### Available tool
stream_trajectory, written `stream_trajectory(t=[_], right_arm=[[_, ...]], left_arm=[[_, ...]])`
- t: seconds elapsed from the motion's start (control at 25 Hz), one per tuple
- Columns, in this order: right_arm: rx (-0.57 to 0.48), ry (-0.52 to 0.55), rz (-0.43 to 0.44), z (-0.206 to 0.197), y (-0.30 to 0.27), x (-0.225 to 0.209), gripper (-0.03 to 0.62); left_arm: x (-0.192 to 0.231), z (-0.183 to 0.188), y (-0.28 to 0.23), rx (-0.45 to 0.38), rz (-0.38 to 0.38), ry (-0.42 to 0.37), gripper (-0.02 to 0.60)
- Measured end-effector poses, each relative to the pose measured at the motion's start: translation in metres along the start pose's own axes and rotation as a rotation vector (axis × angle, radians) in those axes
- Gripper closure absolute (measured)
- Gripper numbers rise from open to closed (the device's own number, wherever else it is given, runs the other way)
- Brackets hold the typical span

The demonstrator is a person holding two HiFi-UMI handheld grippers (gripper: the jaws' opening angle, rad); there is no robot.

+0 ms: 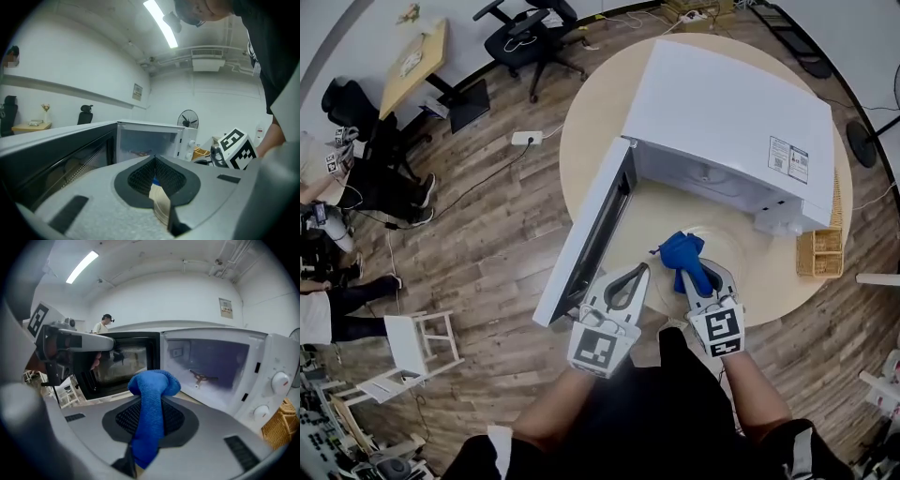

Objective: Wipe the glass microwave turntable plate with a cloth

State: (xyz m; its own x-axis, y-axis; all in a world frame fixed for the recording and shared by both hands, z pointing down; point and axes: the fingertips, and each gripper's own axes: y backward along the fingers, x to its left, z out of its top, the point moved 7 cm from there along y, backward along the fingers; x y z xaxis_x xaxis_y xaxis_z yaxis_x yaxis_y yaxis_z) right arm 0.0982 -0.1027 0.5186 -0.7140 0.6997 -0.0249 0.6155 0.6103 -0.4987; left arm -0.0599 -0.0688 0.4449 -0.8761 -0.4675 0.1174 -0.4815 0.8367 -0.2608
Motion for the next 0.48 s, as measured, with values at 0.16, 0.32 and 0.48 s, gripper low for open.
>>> stream_trajectory(t=[0.16,0.32,0.48], right_arm=[[0.086,0.028,0.031,-0.019,-0.021,0.005,0.520],[0.171,0.086,0.062,-0.039,-0.038,0.007,0.519],[0.211,0.124,0.090,-0.053,-0.053,0.014,0.519]], left_arm=[[0.000,-0.009,0.001,0.014,0.013,-0.001,0.575],[-0.003,-0.019,0.002,0.030,0.016,-0.005,0.575],[-0.002,-0.024,0.005,0.032,0.027,-0.039,0.575]])
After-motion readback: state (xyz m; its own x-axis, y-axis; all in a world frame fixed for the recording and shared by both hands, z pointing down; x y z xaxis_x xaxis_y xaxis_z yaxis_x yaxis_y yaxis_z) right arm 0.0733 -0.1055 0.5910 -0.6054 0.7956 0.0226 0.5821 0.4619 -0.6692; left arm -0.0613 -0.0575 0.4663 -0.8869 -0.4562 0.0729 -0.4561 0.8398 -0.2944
